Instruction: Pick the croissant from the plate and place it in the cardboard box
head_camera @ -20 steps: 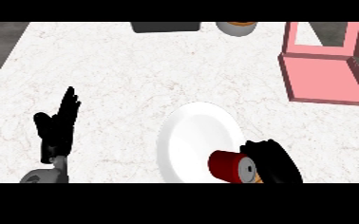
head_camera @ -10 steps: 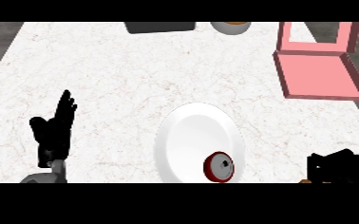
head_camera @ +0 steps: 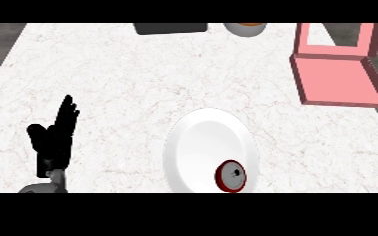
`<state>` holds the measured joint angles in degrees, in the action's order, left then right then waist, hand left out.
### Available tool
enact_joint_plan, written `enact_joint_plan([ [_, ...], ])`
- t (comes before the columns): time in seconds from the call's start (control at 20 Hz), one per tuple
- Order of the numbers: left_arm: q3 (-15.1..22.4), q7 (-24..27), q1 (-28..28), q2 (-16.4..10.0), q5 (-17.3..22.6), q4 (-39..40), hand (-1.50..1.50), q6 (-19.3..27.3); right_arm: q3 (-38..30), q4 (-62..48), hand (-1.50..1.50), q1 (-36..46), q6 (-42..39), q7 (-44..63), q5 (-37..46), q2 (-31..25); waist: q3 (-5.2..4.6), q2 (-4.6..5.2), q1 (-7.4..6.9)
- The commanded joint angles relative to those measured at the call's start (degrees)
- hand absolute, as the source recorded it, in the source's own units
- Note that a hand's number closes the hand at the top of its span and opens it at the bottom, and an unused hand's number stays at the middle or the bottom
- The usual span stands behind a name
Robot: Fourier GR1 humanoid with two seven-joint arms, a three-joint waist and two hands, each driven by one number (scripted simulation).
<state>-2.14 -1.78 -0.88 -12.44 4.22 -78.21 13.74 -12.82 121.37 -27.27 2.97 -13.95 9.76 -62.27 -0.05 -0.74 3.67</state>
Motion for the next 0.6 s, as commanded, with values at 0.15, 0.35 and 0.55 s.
enact_joint_plan([
  [0.15, 0.2, 0.3, -4.7, 1.1, -1.2, 4.6, 0.0, 0.2, -17.4, -12.3, 1.5, 4.9, -9.2, -5.6, -11.0, -0.8, 0.02, 0.72, -2.88],
  [0.35, 1.6, 2.1, -3.5, 2.2, -2.0, 3.4, 0.0, -0.8, -14.9, -22.2, 1.5, 13.0, -13.1, -7.2, -11.1, -1.1, 0.05, 0.83, -4.08],
  [0.55, 2.0, -0.6, -6.9, 2.6, -2.4, 4.1, 0.0, -0.9, -6.8, -33.1, 1.5, 24.4, -11.3, -7.7, -8.0, -0.7, 0.09, 1.06, -5.21],
])
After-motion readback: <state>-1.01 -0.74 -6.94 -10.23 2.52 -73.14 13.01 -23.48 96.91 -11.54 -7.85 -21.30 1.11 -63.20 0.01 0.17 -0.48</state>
